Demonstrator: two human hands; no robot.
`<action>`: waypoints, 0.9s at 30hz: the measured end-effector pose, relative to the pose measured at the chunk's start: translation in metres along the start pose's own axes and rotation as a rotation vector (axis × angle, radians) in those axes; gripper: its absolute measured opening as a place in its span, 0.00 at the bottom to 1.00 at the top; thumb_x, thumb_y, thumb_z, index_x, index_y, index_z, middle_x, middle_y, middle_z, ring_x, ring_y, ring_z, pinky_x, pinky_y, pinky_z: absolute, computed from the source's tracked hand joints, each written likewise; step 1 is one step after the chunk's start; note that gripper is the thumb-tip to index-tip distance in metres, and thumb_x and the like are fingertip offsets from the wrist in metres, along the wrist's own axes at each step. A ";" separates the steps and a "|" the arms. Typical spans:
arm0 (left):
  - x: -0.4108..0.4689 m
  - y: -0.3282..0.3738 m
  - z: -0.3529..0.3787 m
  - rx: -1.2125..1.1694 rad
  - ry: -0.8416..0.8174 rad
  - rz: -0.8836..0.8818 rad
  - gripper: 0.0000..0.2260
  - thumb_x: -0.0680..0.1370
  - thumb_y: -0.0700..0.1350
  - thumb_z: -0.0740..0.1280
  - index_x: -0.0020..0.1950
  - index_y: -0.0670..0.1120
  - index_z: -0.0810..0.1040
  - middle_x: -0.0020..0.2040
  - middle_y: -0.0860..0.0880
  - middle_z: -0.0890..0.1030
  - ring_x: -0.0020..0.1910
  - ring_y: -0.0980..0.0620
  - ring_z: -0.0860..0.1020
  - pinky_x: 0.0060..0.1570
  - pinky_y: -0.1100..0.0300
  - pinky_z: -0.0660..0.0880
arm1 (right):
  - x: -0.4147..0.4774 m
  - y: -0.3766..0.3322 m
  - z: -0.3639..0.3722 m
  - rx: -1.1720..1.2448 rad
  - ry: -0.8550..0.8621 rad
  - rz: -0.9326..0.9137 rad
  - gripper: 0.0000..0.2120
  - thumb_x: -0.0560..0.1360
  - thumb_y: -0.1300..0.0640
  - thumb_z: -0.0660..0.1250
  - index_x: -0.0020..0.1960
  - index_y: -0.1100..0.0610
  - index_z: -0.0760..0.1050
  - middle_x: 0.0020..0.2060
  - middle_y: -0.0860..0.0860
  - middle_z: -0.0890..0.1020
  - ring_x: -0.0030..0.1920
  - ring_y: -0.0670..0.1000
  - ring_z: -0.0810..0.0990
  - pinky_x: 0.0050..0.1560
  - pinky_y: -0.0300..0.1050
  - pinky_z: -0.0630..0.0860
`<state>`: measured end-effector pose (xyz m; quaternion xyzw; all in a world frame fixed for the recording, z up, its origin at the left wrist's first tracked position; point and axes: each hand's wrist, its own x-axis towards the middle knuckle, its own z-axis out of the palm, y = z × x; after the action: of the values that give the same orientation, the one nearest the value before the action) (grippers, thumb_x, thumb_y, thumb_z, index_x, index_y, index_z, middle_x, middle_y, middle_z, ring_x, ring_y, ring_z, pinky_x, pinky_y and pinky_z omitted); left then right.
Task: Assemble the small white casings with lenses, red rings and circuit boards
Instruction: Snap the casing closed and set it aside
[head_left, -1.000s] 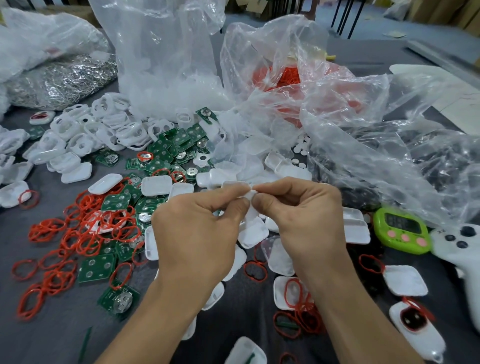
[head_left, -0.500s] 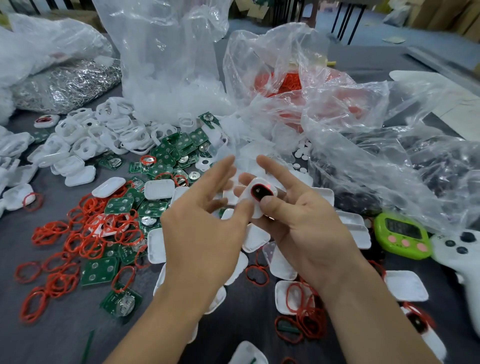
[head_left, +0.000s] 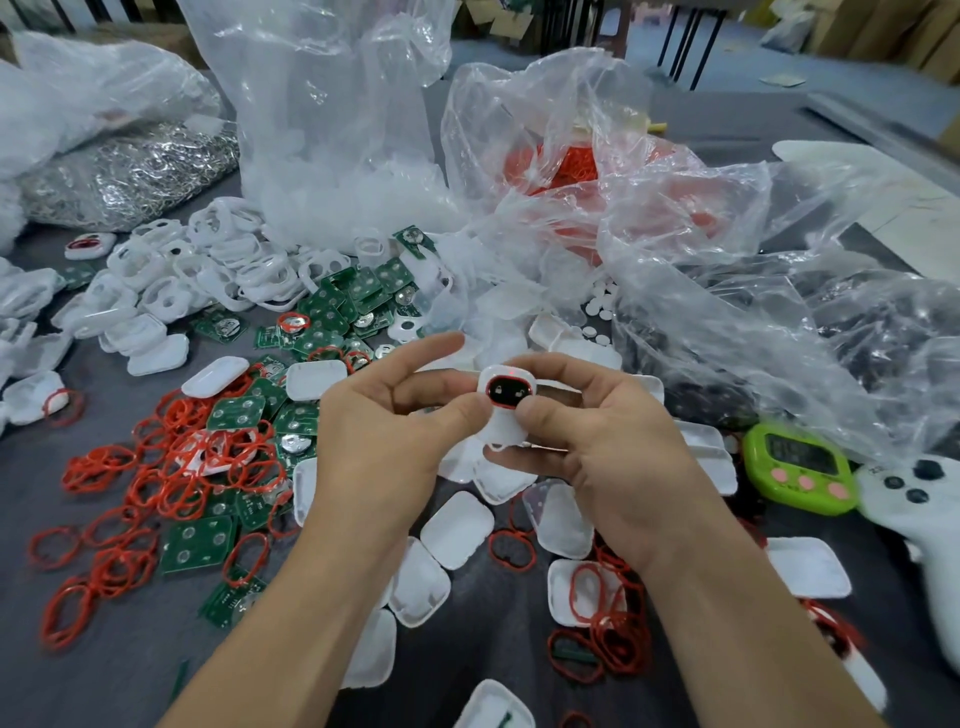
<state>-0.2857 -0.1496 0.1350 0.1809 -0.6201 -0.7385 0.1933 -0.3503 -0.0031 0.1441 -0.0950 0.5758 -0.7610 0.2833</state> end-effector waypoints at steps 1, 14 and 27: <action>0.000 0.000 0.000 0.020 -0.002 0.003 0.19 0.65 0.40 0.78 0.52 0.58 0.87 0.42 0.50 0.88 0.38 0.56 0.83 0.41 0.65 0.77 | 0.000 0.000 0.001 0.002 0.014 -0.005 0.17 0.78 0.72 0.67 0.43 0.53 0.87 0.44 0.57 0.88 0.43 0.52 0.87 0.41 0.48 0.85; -0.002 -0.003 0.008 0.204 -0.040 0.025 0.11 0.67 0.46 0.74 0.47 0.57 0.89 0.42 0.52 0.88 0.45 0.52 0.87 0.49 0.54 0.81 | 0.003 0.009 0.014 -0.100 0.218 -0.103 0.20 0.75 0.74 0.66 0.39 0.52 0.86 0.37 0.53 0.87 0.37 0.50 0.85 0.40 0.45 0.84; -0.005 0.000 0.010 0.132 -0.066 -0.018 0.10 0.75 0.37 0.75 0.46 0.53 0.90 0.40 0.48 0.88 0.40 0.49 0.87 0.38 0.63 0.81 | 0.001 0.007 0.010 -0.116 0.215 -0.092 0.17 0.74 0.73 0.68 0.41 0.53 0.87 0.38 0.55 0.88 0.38 0.51 0.86 0.41 0.46 0.85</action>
<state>-0.2863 -0.1389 0.1368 0.1743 -0.6719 -0.7032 0.1540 -0.3442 -0.0132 0.1404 -0.0556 0.6410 -0.7444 0.1785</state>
